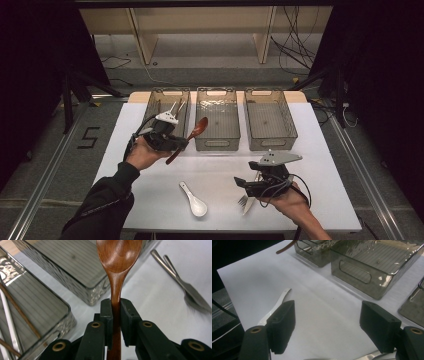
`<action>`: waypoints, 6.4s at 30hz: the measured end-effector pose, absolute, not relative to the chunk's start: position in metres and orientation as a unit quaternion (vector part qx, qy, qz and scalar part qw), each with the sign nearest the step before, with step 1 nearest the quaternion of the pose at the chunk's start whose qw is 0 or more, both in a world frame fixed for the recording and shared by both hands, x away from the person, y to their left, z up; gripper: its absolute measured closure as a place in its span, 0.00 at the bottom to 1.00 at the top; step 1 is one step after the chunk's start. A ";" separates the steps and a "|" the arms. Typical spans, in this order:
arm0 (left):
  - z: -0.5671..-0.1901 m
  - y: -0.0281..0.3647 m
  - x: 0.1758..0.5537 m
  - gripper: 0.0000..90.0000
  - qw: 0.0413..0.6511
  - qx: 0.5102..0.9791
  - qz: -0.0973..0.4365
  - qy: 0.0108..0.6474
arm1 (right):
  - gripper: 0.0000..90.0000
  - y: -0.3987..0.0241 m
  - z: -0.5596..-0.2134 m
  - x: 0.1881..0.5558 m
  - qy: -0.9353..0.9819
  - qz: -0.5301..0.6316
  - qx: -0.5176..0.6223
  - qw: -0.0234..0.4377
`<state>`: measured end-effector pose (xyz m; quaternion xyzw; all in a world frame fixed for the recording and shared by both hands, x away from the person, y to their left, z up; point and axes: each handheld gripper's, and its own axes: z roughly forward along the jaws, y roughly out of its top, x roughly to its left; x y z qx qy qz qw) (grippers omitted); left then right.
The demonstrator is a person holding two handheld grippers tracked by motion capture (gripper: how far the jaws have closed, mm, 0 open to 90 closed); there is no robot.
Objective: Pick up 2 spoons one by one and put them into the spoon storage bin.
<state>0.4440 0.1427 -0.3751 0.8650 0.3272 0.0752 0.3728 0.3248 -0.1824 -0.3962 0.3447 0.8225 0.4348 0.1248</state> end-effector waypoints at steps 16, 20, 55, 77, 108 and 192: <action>-0.355 0.118 0.477 0.89 0.410 0.835 0.090 0.356 | 0.33 -0.183 -0.397 0.325 0.823 0.435 0.343 0.123; -0.357 0.111 0.486 0.89 0.411 0.832 0.090 0.362 | 0.33 -0.182 -0.396 0.324 0.823 0.436 0.343 0.123; -0.362 0.084 0.536 0.89 0.414 0.808 0.092 0.409 | 0.33 -0.186 -0.399 0.327 0.823 0.439 0.341 0.118; -0.382 0.072 0.542 0.68 0.405 0.807 0.082 0.422 | 0.33 -0.184 -0.398 0.326 0.825 0.436 0.339 0.116; -0.362 0.159 0.450 0.28 0.432 0.813 0.071 0.383 | 0.33 -0.172 -0.401 0.326 0.833 0.428 0.334 0.110; -0.462 0.143 0.372 0.98 0.173 0.953 -0.015 0.249 | 0.33 -0.176 -0.399 0.325 0.830 0.431 0.334 0.117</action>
